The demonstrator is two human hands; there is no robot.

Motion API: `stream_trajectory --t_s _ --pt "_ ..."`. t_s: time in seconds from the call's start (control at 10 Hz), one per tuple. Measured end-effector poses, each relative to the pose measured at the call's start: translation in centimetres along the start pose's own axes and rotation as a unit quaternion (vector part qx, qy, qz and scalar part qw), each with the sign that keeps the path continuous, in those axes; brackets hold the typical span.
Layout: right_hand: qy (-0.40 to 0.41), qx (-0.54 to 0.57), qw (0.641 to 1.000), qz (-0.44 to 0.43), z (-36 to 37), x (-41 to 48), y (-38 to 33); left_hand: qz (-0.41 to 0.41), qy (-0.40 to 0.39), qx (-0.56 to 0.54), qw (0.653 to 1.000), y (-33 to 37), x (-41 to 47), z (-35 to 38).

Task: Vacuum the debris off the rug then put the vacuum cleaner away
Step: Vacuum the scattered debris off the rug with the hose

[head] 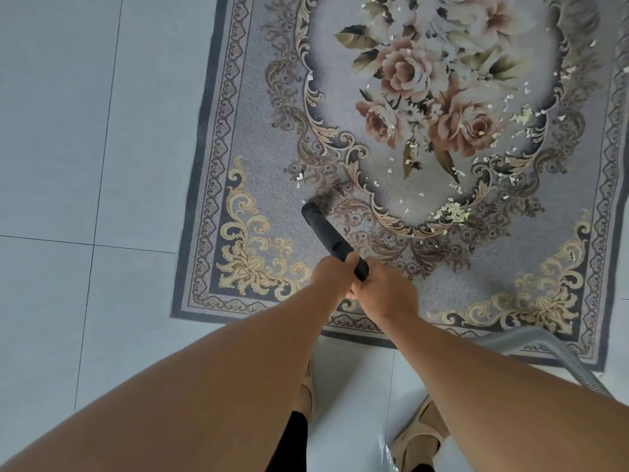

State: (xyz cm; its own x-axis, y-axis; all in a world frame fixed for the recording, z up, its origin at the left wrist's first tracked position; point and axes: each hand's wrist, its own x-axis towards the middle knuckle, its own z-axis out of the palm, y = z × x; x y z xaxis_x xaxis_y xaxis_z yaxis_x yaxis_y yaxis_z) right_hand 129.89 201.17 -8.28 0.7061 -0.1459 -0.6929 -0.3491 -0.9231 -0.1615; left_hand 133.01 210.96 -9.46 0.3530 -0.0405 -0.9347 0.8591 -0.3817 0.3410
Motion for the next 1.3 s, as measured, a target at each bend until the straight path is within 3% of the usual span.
stream_trajectory --t_s 0.1,0.3,0.4,0.7,1.0,1.3 --pt "0.006 -0.009 1.0 0.002 -0.6 -0.4 0.4 -0.002 0.005 0.0 1.0 0.0 -0.4 0.6" --pt "0.038 0.002 0.999 -0.015 -1.9 3.3 -3.0 0.046 0.09 -0.004 0.995 2.8 1.2 -2.3" --pt "0.018 -0.003 1.0 -0.022 -2.2 5.2 -4.4 0.046 0.106 -0.002 0.993 3.9 2.0 -3.8" --pt "0.003 -0.017 0.999 -0.036 -1.6 2.1 2.3 -0.011 0.031 -0.017 0.999 1.4 0.4 2.4" --pt "0.017 0.007 0.999 -0.035 -4.5 5.6 -0.6 0.05 0.108 -0.017 0.993 5.6 1.6 -0.1" --pt "-0.004 0.027 0.999 -0.027 -3.7 4.0 5.2 -0.028 0.045 0.004 0.999 5.0 0.6 5.2"
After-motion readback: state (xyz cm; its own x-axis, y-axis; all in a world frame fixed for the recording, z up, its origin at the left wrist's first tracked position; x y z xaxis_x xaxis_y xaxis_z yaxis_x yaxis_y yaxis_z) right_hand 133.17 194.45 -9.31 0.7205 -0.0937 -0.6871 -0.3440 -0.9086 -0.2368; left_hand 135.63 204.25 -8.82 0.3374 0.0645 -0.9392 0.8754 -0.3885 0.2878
